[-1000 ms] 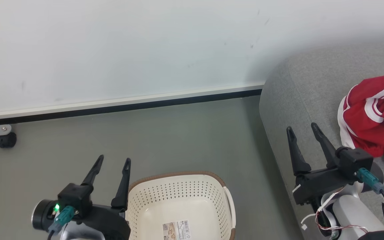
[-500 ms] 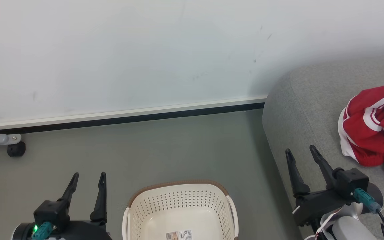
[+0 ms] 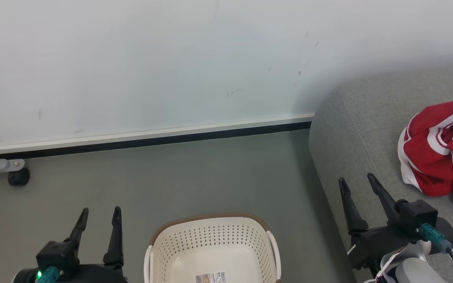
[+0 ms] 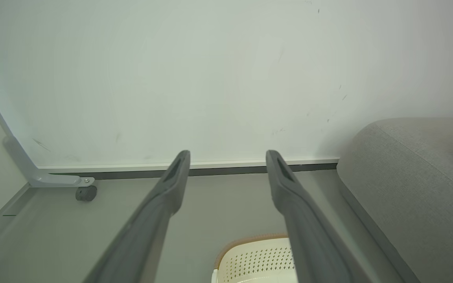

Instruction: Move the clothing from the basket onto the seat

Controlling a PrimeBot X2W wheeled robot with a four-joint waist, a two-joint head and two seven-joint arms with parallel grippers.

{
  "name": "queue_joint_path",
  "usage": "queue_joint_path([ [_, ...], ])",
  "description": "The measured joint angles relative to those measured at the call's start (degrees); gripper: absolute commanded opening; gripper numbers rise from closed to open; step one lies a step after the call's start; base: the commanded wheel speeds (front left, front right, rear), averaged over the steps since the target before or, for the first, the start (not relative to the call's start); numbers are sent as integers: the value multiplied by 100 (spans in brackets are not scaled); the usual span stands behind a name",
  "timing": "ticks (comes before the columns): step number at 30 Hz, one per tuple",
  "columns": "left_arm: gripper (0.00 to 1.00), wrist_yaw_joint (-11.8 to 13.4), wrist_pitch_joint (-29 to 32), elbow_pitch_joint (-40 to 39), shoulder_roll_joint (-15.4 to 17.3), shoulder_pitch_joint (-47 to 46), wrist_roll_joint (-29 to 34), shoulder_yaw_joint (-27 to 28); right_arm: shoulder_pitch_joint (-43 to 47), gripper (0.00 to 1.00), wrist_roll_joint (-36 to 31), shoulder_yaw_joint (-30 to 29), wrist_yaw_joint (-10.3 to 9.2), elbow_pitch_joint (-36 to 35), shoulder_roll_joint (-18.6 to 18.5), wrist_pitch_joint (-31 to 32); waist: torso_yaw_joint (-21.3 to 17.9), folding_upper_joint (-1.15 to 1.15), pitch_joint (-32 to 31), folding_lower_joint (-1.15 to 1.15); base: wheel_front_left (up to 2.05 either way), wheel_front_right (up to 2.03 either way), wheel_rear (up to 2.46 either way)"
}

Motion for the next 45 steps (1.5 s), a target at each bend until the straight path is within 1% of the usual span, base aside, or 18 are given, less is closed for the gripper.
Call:
queue_joint_path([
  [24, 100, 2, 34, -40, -160, 13, 289, 135, 109, 100, -23, -63, -87, -283, -44, 246, -1, 0, 48, 0, 0, 0, 0],
  [25, 0, 2, 34, -42, -170, 14, 291, 136, 110, 0, -23, -65, -99, -300, -47, 249, -1, 0, 49, 0, 0, 0, 0],
  [30, 0, -11, 35, 89, -258, 121, 268, 129, 271, 0, -14, -58, -89, -198, 52, 252, 0, 0, 56, 0, 0, 0, 0],
  [34, 0, -57, 78, 123, -266, 120, 148, 202, 320, 0, 153, -222, -48, -180, 86, 302, 11, 0, 51, 0, 0, 0, 0],
  [39, 0, -113, 177, 171, -305, 116, -207, 278, 320, 0, 487, -354, 10, -146, 136, 396, 31, 0, 40, 0, 0, 0, 0],
  [40, 0, -156, 183, 183, -313, 116, -290, 297, 320, 0, 594, -382, 15, -143, 149, 402, 34, 0, 38, 0, 0, 0, 0],
  [45, 0, -209, 285, 214, -363, 105, -770, 394, 324, 0, 1003, -534, 87, -118, 201, 504, 51, 0, 30, 0, 0, 0, 0],
])
